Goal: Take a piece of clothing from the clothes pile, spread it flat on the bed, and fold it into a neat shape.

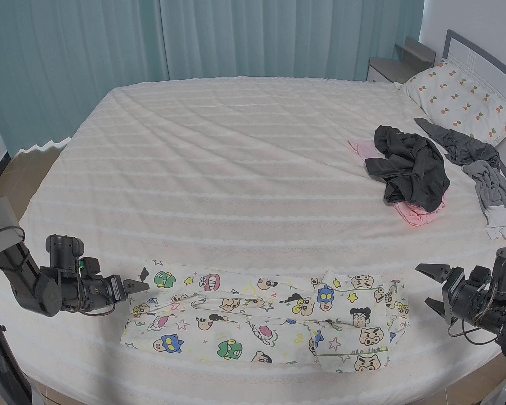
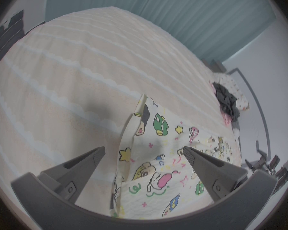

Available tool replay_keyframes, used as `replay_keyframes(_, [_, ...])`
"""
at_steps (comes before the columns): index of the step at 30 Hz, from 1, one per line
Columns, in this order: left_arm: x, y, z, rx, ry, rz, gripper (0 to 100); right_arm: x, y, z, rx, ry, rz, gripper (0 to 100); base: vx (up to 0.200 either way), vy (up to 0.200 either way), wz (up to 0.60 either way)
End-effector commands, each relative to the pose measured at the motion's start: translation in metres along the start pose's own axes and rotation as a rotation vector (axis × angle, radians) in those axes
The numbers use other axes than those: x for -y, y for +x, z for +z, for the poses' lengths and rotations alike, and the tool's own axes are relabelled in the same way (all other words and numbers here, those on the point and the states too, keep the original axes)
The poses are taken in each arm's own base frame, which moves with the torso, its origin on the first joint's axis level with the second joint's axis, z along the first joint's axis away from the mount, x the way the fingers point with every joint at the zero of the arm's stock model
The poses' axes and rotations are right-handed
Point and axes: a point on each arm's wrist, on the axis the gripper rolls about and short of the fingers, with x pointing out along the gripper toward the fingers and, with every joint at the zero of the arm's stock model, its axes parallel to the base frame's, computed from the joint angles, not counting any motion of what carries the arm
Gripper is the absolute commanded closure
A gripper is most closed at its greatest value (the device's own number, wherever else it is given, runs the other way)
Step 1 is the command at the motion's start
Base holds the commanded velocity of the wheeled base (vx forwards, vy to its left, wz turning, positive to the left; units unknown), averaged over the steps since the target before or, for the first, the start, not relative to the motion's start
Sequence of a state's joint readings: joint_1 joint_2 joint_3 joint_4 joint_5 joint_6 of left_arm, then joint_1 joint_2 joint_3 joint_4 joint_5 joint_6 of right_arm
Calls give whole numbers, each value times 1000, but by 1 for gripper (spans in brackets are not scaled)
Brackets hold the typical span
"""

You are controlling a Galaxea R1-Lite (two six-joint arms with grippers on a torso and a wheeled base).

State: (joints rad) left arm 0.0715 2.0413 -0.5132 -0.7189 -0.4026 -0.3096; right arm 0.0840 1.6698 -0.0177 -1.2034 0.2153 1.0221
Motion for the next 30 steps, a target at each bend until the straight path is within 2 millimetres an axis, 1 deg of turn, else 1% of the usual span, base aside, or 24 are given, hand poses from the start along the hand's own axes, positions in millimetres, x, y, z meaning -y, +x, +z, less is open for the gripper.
replay_keyframes(1, [21,-54,48,-146,322,-38,0,3,-4,-5,-30,5,-22,0,0,0,0])
replay_keyframes(2, [21,-54,48,-146,322,-38,0,3,-4,-5,-30,5,-22,0,0,0,0])
replay_keyframes(3, [16,-45,44,-175,318,-24,0,3,-4,-5,-30,5,-22,0,0,0,0])
replay_keyframes(4, [16,-45,44,-178,317,-22,0,3,-4,-5,-30,5,-22,0,0,0,0])
replay_keyframes(5, [14,-36,41,-202,324,-10,0,3,-4,-5,-30,5,-22,0,0,0,0])
replay_keyframes(6, [14,-36,41,-202,324,-10,0,3,-4,-5,-30,5,-22,0,0,0,0])
replay_keyframes(7, [16,-24,39,-232,349,-9,0,3,-4,-5,-30,5,-22,0,0,0,0])
replay_keyframes(10, [18,-14,39,-250,361,-5,0,3,-4,-5,-30,3,-22,0,0,0,0])
replay_keyframes(11, [18,-14,39,-250,361,-5,0,3,-4,-5,-30,3,-22,0,0,0,0])
replay_keyframes(12, [17,-3,38,-272,363,13,0,3,-4,-5,-29,4,-23,0,0,0,0])
replay_keyframes(17, [11,17,32,-306,360,28,0,3,-4,-5,-30,3,-22,0,0,0,0])
replay_keyframes(21, [6,29,26,-314,346,28,0,4,-4,-5,-31,4,-23,0,0,0,0])
replay_keyframes(25, [5,33,25,-311,316,32,0,4,-4,-5,-31,4,-23,0,0,0,0])
replay_keyframes(28, [2,40,21,-313,289,34,0,4,-4,-5,-31,4,-23,0,0,0,0])
replay_keyframes(30, [3,43,20,-310,274,29,0,4,-4,-5,-31,4,-23,0,0,0,0])
